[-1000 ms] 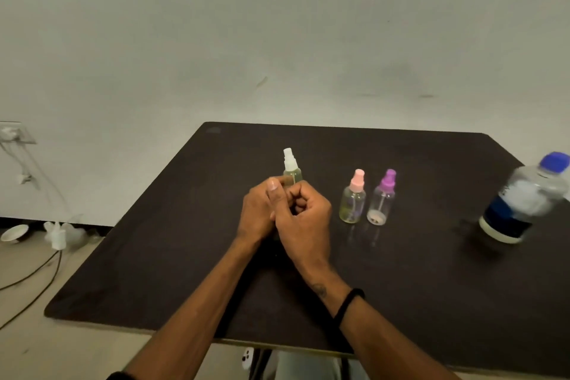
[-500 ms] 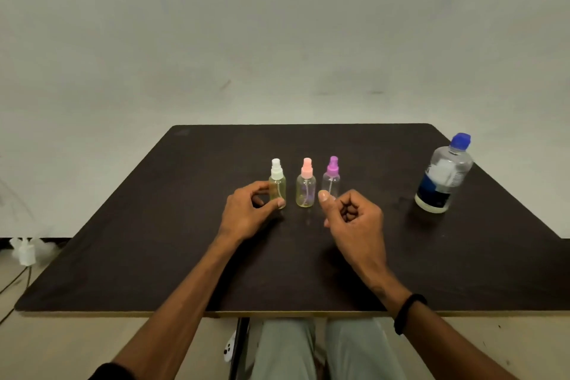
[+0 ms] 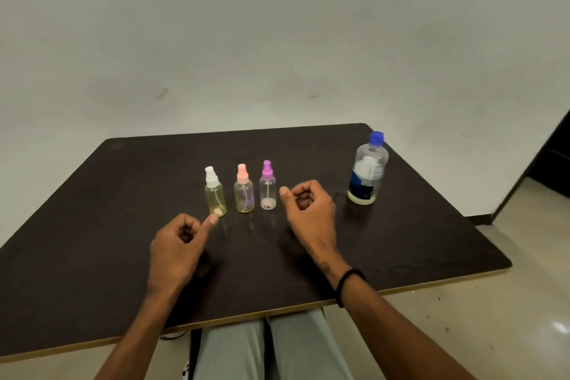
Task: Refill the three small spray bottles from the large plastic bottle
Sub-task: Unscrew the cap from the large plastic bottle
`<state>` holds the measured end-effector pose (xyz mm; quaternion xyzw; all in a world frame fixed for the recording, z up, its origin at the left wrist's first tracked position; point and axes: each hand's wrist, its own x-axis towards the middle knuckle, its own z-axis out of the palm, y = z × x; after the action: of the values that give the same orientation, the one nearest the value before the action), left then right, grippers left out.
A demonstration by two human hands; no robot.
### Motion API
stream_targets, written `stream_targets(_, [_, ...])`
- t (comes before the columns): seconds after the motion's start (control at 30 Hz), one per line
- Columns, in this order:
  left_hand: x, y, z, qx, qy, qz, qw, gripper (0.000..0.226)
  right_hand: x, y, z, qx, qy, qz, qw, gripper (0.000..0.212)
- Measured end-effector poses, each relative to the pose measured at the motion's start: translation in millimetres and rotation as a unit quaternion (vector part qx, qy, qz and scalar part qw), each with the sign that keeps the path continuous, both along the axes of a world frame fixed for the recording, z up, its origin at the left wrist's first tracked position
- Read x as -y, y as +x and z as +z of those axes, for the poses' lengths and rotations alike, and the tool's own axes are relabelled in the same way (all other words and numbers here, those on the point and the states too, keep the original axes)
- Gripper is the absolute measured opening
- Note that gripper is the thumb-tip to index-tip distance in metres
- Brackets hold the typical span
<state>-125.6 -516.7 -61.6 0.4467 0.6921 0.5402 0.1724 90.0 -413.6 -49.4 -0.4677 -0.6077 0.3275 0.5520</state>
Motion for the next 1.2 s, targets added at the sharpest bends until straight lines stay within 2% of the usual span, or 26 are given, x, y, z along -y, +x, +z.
stream_targets(0.13, [10.0,18.1,3.9,-0.037,-0.026,-0.09,0.995,0.047,6.8,4.6,1.0,-0.051,0.033,-0.115,0.992,0.023])
stream_targets(0.27, [9.9,40.5,6.0,-0.06,-0.034,-0.181,0.981,0.039,2.8,31.8,3.8,-0.058,0.112,-0.248,0.961,0.032])
stream_targets(0.4, [-1.8,78.9,10.8,-0.036,-0.022,-0.224,0.974,0.017,-13.6,70.9,12.0,-0.046,0.095,-0.258,0.96,0.061])
stream_targets(0.47, [-16.7,103.0,11.5,-0.011,-0.001,-0.22,0.975,0.012,-20.1,86.3,21.9,-0.054,0.082,-0.257,0.961,0.064])
stream_targets(0.6, [-70.2,151.3,11.2,0.026,0.04,-0.216,0.975,0.052,-34.9,111.4,53.6,-0.063,0.082,-0.246,0.964,0.061])
stream_targets(0.73, [-132.8,197.0,16.0,0.029,0.032,-0.241,0.97,0.095,-60.1,129.1,84.8,0.014,0.039,-0.212,0.976,0.055])
stream_targets(0.87, [-178.6,221.9,13.3,0.058,0.017,-0.279,0.958,0.11,-81.2,133.3,95.2,0.108,0.006,-0.195,0.975,0.052])
stream_targets(0.97, [-195.8,227.9,9.4,0.062,0.028,-0.306,0.95,0.102,-95.2,133.9,93.9,0.13,-0.001,-0.191,0.973,0.052])
stream_targets(1.07, [-197.2,233.9,9.4,0.081,0.044,-0.311,0.946,0.081,-103.4,134.3,89.3,0.114,0.007,-0.192,0.975,0.044])
stream_targets(1.2, [-200.3,238.4,8.1,0.077,0.042,-0.295,0.951,0.065,-105.5,132.2,79.7,0.09,0.043,-0.205,0.974,0.038])
